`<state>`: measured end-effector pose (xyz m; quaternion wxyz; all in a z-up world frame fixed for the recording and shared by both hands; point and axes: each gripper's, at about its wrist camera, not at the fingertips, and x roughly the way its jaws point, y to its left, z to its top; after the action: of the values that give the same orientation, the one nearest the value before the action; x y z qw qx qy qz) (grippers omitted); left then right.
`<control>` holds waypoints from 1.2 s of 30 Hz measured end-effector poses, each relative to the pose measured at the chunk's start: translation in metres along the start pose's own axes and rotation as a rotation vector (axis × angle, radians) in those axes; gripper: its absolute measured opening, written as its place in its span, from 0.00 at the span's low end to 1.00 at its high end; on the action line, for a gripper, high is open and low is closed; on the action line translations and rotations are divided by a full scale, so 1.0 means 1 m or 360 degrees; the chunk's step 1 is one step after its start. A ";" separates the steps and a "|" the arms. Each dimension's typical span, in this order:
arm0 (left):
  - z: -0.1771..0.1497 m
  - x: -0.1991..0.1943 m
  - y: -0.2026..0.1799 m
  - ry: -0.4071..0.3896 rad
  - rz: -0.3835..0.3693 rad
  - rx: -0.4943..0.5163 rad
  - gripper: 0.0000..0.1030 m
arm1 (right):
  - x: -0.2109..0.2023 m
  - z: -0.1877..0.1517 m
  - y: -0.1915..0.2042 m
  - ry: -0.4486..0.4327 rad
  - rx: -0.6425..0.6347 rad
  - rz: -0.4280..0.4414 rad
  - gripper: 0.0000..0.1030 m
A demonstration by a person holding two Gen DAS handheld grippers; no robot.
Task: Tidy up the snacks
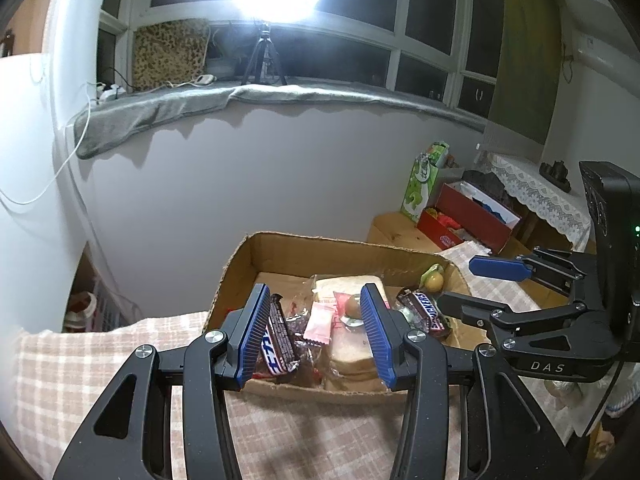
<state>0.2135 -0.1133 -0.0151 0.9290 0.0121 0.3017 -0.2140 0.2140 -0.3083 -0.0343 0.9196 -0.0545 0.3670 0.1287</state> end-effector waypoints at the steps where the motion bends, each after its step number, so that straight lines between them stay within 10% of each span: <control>1: 0.000 -0.003 -0.001 -0.0011 0.0001 -0.0002 0.45 | -0.002 0.000 0.001 -0.0006 -0.0006 -0.0002 0.59; 4: -0.002 -0.011 -0.004 -0.0035 0.0006 0.0004 0.49 | -0.012 -0.001 0.006 -0.0028 -0.0020 -0.0006 0.60; 8: -0.005 -0.022 -0.007 -0.0065 0.0019 0.0000 0.53 | -0.027 -0.002 0.010 -0.0097 -0.0035 -0.0033 0.84; 30: -0.050 -0.074 -0.011 -0.0134 0.0135 -0.0077 0.77 | -0.079 -0.053 0.040 -0.0196 -0.0031 -0.0104 0.85; 36: -0.060 -0.073 -0.015 -0.0107 0.0214 -0.0058 0.77 | -0.089 -0.070 0.048 -0.0253 -0.0019 -0.0182 1.00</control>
<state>0.1209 -0.0894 -0.0207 0.9509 0.0083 0.2727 -0.1458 0.0925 -0.2933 -0.0239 0.9514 -0.0705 0.2883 0.0822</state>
